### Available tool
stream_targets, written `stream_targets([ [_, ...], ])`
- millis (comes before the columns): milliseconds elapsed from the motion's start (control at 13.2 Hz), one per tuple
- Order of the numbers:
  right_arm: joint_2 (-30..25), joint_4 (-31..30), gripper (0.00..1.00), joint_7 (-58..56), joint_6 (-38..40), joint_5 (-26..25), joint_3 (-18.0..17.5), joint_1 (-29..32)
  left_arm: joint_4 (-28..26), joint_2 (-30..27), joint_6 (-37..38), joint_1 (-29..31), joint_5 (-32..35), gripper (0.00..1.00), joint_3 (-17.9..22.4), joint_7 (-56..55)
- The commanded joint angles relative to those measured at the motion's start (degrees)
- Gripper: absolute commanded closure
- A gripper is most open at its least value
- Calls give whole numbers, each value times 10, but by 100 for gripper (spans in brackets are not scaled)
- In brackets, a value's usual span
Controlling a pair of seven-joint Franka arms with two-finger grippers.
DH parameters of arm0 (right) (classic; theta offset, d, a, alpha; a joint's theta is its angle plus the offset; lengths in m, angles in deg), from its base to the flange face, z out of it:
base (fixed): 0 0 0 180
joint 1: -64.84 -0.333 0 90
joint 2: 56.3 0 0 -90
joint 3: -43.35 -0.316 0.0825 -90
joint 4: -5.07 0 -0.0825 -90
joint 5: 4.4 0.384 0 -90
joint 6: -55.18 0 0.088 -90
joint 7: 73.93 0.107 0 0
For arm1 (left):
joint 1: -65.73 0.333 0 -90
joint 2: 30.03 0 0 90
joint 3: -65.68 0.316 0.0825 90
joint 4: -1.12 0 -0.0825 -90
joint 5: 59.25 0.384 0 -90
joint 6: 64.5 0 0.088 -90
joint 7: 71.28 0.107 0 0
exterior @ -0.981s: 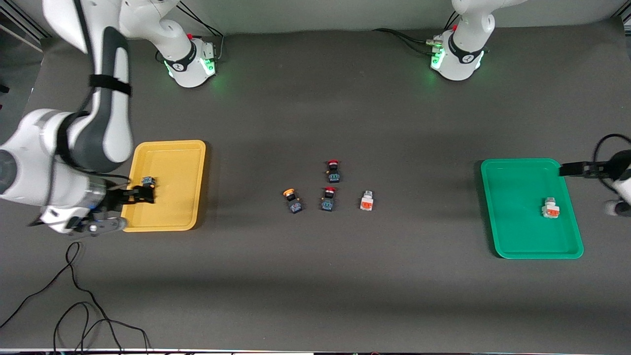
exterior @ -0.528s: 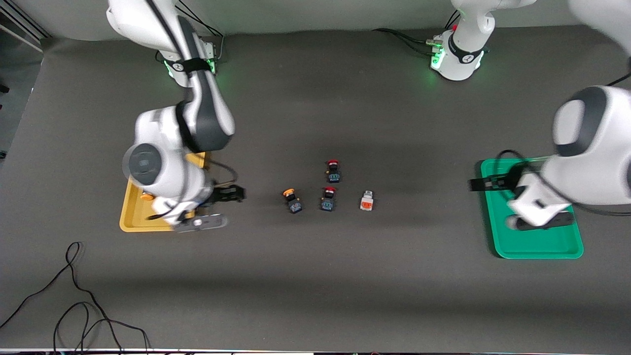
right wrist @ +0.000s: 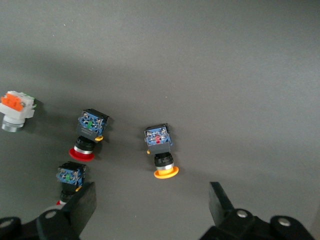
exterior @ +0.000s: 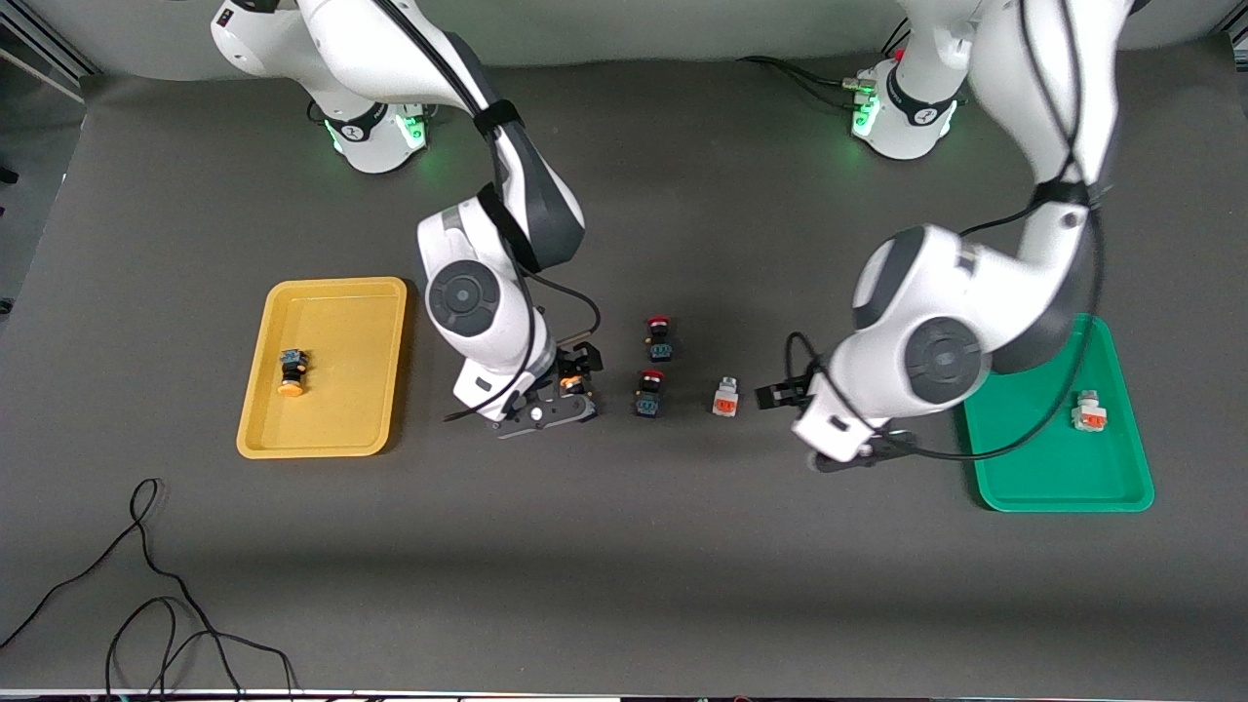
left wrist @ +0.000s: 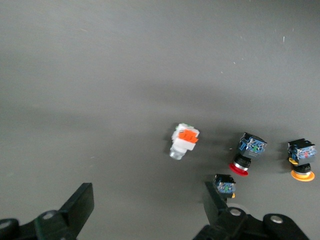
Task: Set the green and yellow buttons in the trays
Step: 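Reach the right gripper to another yellow button while the left gripper reaches the second block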
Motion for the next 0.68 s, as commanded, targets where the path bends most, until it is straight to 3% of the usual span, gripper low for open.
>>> stream_targets([
  [0, 38, 4, 0, 13, -37, -10, 0, -16, 12, 52, -41, -27, 2, 2, 9, -8],
  [453, 104, -34, 0, 14, -158, -1, -18, -24, -49, 117, -197, -67, 10, 1, 12, -5],
  [528, 108, -37, 2, 15, -170, 4, -22, -24, -50, 122, -197, -67, 26, 1, 12, -4],
  [604, 111, -37, 12, 14, -172, 7, -23, -23, -53, 124, -197, -67, 43, 1, 12, -4],
])
